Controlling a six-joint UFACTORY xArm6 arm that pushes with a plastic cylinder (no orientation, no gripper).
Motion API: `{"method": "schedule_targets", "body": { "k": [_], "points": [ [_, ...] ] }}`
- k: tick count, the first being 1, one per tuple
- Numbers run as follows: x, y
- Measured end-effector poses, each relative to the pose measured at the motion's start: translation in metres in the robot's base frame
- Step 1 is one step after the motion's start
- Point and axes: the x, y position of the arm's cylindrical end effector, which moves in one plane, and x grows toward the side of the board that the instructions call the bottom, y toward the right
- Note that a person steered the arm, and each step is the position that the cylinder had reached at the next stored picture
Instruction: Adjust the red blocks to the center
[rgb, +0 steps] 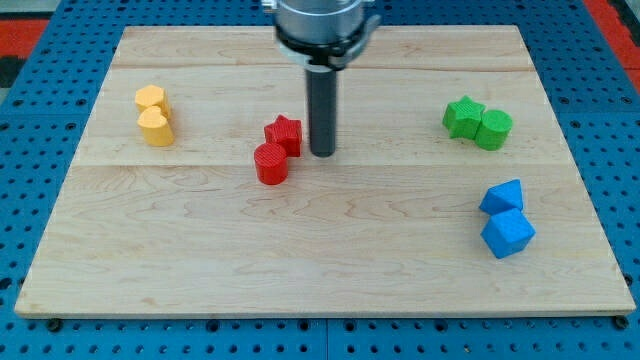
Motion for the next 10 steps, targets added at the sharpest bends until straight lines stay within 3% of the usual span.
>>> {"method": "schedule_targets", "body": {
  "k": [1,2,3,5,6,8,10],
  "points": [
    [0.01,0.056],
    [0.06,-0.006],
    [0.056,-0.089],
    [0.054,-0.077],
    [0.058,-0.178],
    [0.032,-0.162],
    [0.021,-0.094]
  ]
}}
